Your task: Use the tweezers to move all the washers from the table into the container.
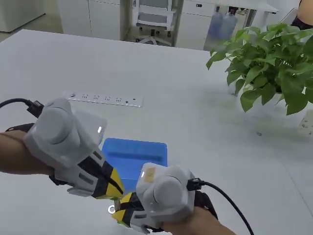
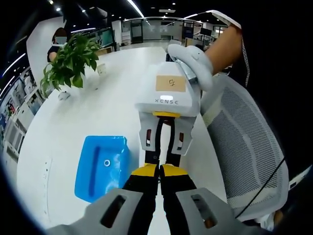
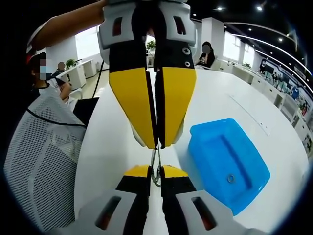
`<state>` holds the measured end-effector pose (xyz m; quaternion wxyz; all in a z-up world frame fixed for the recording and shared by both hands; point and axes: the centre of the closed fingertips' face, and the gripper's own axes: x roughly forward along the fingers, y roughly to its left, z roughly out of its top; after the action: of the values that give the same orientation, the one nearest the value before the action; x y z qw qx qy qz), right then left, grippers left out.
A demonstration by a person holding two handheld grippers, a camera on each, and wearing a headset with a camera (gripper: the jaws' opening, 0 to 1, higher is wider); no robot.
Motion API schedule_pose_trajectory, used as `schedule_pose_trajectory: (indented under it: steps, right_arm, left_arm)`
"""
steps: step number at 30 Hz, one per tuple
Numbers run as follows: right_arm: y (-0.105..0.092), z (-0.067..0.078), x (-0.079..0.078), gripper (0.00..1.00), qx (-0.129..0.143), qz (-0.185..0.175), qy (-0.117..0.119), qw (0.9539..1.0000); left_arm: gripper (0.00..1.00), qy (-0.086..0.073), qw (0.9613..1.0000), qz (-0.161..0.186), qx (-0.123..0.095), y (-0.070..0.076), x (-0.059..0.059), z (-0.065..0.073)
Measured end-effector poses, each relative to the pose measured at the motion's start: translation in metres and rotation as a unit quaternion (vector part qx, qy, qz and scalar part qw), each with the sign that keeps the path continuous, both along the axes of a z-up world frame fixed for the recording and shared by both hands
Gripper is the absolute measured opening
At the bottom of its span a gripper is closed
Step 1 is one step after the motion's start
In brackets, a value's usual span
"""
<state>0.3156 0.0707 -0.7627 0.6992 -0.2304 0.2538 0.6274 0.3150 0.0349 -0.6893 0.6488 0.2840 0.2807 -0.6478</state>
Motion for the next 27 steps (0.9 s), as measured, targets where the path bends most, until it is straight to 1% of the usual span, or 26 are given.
schedule_pose_trajectory:
  steps: [5,15,21,27]
  right_arm:
    - [0.000,0.008,0.002,0.08,0.002,0.000,-0.003,1.0000]
    - [-0.001,0.026,0.011,0.08,0.008,-0.008,-0.013,0.9999]
    - [-0.003,0.037,0.021,0.08,0.007,-0.010,-0.019,0.9997]
    - [-0.003,0.046,0.031,0.08,0.007,-0.009,-0.027,0.9996]
  left_arm:
    - [0.05,-0.004,1.0000,0.000,0.000,0.001,0.001,0.008]
    - [0.05,-0.012,0.9999,-0.003,0.000,-0.001,0.008,0.026]
    - [0.05,-0.019,0.9998,-0.002,-0.003,-0.003,0.015,0.036]
    - [0.05,-0.026,0.9996,-0.005,-0.002,-0.004,0.025,0.046]
